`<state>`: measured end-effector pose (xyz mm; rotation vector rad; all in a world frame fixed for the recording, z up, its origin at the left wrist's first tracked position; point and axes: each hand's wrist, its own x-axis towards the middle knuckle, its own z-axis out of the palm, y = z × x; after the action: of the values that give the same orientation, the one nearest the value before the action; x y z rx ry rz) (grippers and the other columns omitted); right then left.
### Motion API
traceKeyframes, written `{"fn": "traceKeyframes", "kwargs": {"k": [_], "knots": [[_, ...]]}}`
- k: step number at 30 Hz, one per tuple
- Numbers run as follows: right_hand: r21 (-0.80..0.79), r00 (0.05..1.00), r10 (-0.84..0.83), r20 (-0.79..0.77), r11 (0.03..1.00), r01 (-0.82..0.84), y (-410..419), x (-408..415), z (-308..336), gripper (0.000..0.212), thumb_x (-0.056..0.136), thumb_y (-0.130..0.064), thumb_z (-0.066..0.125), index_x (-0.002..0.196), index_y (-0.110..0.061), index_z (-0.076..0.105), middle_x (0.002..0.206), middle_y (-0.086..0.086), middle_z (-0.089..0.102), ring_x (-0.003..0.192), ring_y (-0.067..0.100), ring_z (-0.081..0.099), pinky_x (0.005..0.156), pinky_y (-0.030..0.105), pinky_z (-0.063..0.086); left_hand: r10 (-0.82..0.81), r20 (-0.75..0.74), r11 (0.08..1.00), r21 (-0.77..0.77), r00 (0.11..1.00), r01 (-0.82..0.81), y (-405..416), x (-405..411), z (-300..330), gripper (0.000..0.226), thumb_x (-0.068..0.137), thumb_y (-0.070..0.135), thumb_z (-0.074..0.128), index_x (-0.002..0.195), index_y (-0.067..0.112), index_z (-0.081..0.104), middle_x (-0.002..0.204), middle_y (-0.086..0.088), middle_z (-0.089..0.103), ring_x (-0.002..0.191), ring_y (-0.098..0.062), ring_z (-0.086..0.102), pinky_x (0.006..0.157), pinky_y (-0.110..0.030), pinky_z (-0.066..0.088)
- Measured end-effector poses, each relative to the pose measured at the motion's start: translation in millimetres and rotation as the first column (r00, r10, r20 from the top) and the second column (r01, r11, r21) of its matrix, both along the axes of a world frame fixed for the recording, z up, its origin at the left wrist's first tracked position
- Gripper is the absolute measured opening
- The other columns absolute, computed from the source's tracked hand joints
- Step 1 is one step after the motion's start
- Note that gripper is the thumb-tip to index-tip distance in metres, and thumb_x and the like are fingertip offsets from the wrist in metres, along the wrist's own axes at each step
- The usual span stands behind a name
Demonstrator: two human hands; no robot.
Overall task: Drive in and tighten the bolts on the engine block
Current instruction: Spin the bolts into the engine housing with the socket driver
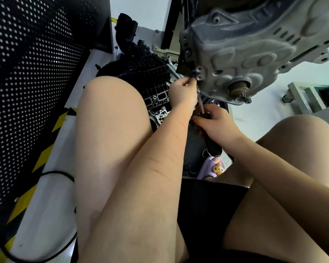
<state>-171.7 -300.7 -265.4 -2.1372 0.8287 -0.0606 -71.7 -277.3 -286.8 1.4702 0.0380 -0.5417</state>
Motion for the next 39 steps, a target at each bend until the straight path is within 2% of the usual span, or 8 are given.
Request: {"fn": "traceKeyframes", "kwargs": {"k": [8, 13, 16, 22, 27, 32, 35, 39], "knots": [[0.003, 1.0, -0.018, 0.004, 1.0, 0.018, -1.6, 2.7, 3.7, 0.018, 0.085, -0.008, 0.055, 0.07, -0.018, 0.052, 0.061, 0.002, 0.055, 0.046, 0.01, 0.05, 0.056, 0.032, 0.045, -0.003, -0.162, 0.997, -0.078, 0.987, -0.01, -1.4, 1.0, 2.2, 0.022, 0.092, 0.013, 0.054, 0.105, 0.001, 0.066, 0.049, 0.003, 0.044, 0.031, -0.003, 0.037, 0.036, -0.014, 0.027], [0.185, 0.981, -0.183, 0.068, 0.968, 0.168, -2.1, 6.8, 2.0, 0.013, 0.084, -0.015, 0.064, 0.083, -0.017, 0.051, 0.064, 0.0, 0.06, 0.036, 0.001, 0.047, 0.046, 0.022, 0.043, -0.07, -0.233, 0.997, -0.051, 0.97, 0.06, -0.3, 2.1, 1.4, 0.032, 0.094, 0.015, 0.048, 0.062, 0.009, 0.052, 0.038, 0.003, 0.043, 0.03, -0.009, 0.035, 0.036, -0.015, 0.025], [0.415, 0.941, -0.316, 0.12, 0.877, 0.241, 4.1, 5.6, -1.2, 0.017, 0.085, -0.011, 0.066, 0.076, -0.01, 0.05, 0.052, -0.003, 0.063, 0.036, 0.004, 0.049, 0.042, 0.019, 0.043, -0.076, -0.283, 0.996, -0.072, 0.956, 0.058, 5.9, -1.8, -0.4, 0.037, 0.091, 0.011, 0.05, 0.055, 0.012, 0.043, 0.024, 0.009, 0.035, 0.018, -0.002, 0.029, 0.028, -0.009, 0.02], [0.828, 0.884, -0.457, 0.096, 0.529, 0.184, 11.7, 3.6, -8.8, 0.014, 0.091, -0.01, 0.054, 0.079, -0.005, 0.059, 0.059, 0.0, 0.066, 0.049, 0.007, 0.057, 0.045, 0.016, 0.045, -0.201, -0.199, 0.978, 0.011, 0.959, 0.207, 20.3, -1.3, 1.6, 0.028, 0.088, 0.018, 0.057, 0.061, 0.011, 0.051, 0.045, 0.0, 0.047, 0.033, -0.013, 0.036, 0.034, -0.012, 0.022], [0.872, 0.867, -0.497, 0.031, 0.437, 0.219, 15.9, 7.5, -13.4, 0.017, 0.092, -0.026, 0.055, 0.085, -0.01, 0.059, 0.07, 0.0, 0.059, 0.052, 0.009, 0.054, 0.048, 0.018, 0.048, -0.316, -0.146, 0.943, 0.055, 0.937, 0.327, 23.8, 0.7, 4.6, 0.025, 0.089, 0.016, 0.059, 0.065, 0.013, 0.057, 0.058, -0.003, 0.045, 0.018, -0.001, 0.026, 0.03, -0.005, 0.017], [0.761, 0.839, -0.544, -0.006, 0.542, 0.357, 33.4, -5.0, -24.0, 0.02, 0.081, -0.012, 0.069, 0.093, -0.009, 0.053, 0.076, 0.007, 0.059, 0.048, 0.011, 0.056, 0.044, 0.018, 0.044, -0.272, -0.195, 0.96, 0.008, 0.942, 0.279, 21.7, -2.6, 1.0, 0.015, 0.087, 0.015, 0.063, 0.076, 0.009, 0.055, 0.04, 0.004, 0.037, 0.02, -0.002, 0.022, 0.03, -0.009, 0.016], [0.675, 0.792, -0.61, 0.04, 0.601, 0.429, 41.4, -15.6, -26.7, 0.015, 0.08, -0.005, 0.069, 0.077, -0.01, 0.055, 0.066, 0.005, 0.059, 0.051, 0.012, 0.054, 0.046, 0.02, 0.044, -0.272, -0.237, 0.962, -0.051, 0.933, 0.267, 21.1, -3.6, 0.2, 0.024, 0.088, 0.012, 0.061, 0.07, 0.011, 0.046, 0.054, 0.0, 0.029, 0.022, -0.003, 0.018, 0.03, -0.01, 0.013], [0.788, 0.752, -0.659, 0.011, 0.469, 0.399, 38.3, -20.3, -19.8, 0.013, 0.087, -0.015, 0.062, 0.075, -0.013, 0.06, 0.059, 0.0, 0.061, 0.05, 0.01, 0.058, 0.044, 0.017, 0.044, -0.309, -0.254, 0.951, -0.085, 0.917, 0.297, 22.0, -4.0, 4.1, 0.019, 0.09, 0.014, 0.06, 0.073, 0.01, 0.051, 0.056, 0.001, 0.029, 0.023, -0.002, 0.018, 0.031, -0.011, 0.011]]}}
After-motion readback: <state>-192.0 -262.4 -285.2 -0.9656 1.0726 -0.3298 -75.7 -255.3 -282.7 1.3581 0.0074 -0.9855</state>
